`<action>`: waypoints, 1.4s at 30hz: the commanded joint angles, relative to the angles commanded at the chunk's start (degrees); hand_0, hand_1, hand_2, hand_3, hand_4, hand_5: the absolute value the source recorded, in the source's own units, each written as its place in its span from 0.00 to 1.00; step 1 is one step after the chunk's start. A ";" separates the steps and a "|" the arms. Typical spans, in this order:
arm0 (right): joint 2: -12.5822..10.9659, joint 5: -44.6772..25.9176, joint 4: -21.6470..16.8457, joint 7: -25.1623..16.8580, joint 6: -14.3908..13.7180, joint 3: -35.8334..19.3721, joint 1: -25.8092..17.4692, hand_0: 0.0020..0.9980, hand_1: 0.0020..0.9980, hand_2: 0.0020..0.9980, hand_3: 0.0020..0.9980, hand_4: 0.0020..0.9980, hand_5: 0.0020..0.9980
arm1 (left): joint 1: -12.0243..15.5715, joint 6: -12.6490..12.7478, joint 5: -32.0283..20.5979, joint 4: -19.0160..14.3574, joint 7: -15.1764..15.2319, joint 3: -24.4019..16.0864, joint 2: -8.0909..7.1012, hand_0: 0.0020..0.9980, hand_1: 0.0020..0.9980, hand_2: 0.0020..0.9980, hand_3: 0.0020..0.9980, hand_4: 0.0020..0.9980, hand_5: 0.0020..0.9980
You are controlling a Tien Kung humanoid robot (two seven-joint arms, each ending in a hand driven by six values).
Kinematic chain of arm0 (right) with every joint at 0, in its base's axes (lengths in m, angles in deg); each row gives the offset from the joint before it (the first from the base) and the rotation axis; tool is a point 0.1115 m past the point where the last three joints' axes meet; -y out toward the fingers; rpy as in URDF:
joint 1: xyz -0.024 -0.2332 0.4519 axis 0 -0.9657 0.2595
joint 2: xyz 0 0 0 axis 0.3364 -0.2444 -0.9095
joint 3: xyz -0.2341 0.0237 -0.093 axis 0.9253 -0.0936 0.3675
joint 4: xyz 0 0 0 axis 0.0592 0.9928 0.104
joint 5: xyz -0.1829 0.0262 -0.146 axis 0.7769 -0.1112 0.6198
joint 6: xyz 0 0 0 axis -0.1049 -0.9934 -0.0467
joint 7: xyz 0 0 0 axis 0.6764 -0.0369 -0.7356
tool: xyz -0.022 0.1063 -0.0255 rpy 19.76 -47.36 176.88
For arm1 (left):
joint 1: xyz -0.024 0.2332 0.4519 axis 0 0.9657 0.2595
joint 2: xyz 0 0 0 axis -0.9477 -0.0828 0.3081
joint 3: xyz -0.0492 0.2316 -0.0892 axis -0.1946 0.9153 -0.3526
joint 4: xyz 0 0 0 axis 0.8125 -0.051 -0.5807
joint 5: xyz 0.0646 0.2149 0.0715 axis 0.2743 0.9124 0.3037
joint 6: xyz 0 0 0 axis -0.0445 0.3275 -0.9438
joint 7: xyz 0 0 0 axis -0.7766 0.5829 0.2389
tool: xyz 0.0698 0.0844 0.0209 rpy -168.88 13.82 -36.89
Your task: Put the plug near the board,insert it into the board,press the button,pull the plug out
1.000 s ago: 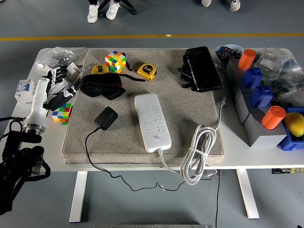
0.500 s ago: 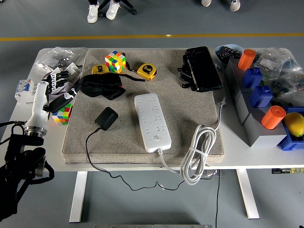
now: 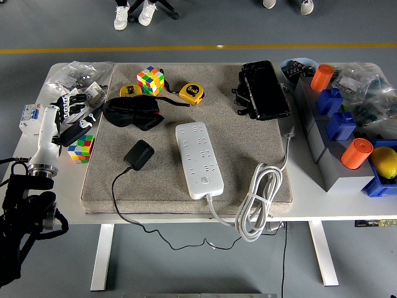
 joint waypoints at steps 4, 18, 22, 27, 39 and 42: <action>-0.03 -0.05 0.03 0.04 0.00 0.21 0.06 0.63 0.66 0.63 0.55 0.99 0.53 | 0.04 -0.11 0.15 -0.09 -0.23 -0.12 -0.11 0.66 0.67 0.70 0.65 0.90 0.39; -0.13 -0.13 0.22 0.26 -0.06 0.97 0.71 0.63 0.66 0.63 0.55 0.99 0.54 | -0.03 -0.46 0.50 -0.22 -0.81 -0.29 -0.74 0.66 0.67 0.70 0.64 0.88 0.38; 0.04 -0.08 0.35 0.29 -0.08 1.30 0.96 0.63 0.66 0.63 0.55 0.99 0.54 | 0.05 -0.48 0.50 -0.34 -0.84 -0.42 -0.84 0.66 0.67 0.70 0.64 0.88 0.38; 0.32 -0.34 0.48 0.29 -0.14 1.92 1.28 0.63 0.66 0.63 0.55 0.99 0.54 | -0.09 -0.46 0.50 -0.60 -0.87 -0.32 -0.97 0.66 0.67 0.70 0.63 0.88 0.38; 0.31 -0.87 0.59 0.33 -0.17 3.71 1.79 0.63 0.66 0.63 0.55 0.99 0.54 | -0.19 -0.70 -0.68 -1.08 -1.16 0.57 -1.81 0.66 0.67 0.69 0.63 0.88 0.38; 0.17 -0.73 0.52 0.31 -0.16 3.78 1.89 0.63 0.66 0.63 0.55 0.99 0.54 | 0.23 -0.71 -0.95 -1.42 -1.08 0.55 -2.07 0.66 0.67 0.69 0.63 0.88 0.38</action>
